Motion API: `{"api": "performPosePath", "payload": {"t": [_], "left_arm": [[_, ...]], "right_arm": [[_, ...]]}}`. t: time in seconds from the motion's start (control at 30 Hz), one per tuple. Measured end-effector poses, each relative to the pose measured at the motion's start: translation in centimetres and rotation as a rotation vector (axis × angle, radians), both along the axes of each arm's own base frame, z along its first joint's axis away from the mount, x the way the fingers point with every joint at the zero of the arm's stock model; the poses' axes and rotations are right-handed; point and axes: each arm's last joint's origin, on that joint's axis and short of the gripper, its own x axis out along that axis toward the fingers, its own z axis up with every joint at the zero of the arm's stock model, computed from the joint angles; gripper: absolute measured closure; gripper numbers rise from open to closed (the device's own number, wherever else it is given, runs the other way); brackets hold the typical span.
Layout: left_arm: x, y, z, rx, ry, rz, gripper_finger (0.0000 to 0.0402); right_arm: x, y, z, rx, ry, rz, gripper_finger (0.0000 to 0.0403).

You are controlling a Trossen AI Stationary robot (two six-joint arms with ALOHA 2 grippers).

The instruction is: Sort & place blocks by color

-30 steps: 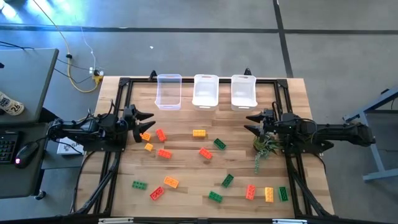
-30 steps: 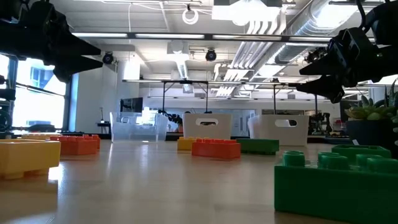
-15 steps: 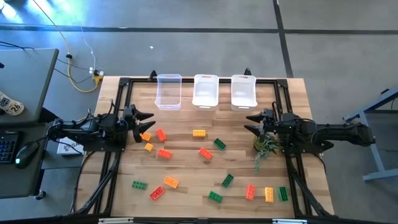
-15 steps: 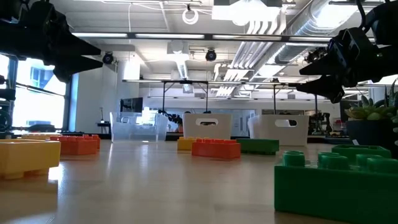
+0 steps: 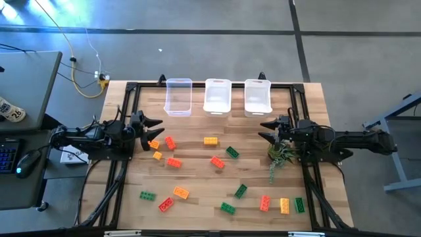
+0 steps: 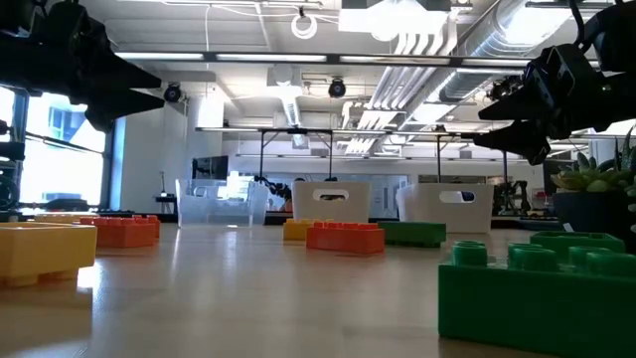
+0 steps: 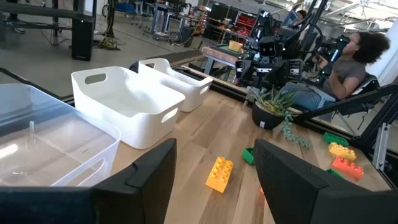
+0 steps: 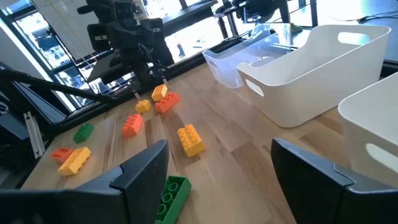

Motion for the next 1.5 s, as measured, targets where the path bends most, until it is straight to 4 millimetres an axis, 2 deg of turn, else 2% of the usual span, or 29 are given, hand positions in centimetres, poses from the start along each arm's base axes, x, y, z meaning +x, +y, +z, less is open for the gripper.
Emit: {"api": "performPosePath", "payload": {"t": [0.8,1.03,1.2,1.5], "left_arm": [[-0.03,0.09,0.16,-0.009,-0.023,0.036,0.0200],[-0.03,0.10,0.16,0.013,-0.012,0.035,0.0200],[-0.03,0.10,0.16,0.093,0.028,0.027,0.0198],[-0.03,0.16,0.38,0.161,0.039,0.045,0.0165]], "right_arm": [[0.00,0.00,0.00,0.000,0.000,0.000,0.0132],[0.00,0.00,0.00,0.000,0.000,0.000,0.0132],[0.00,0.00,0.00,0.000,0.000,0.000,0.0132],[0.00,0.00,0.00,0.000,0.000,0.000,0.0132]]}}
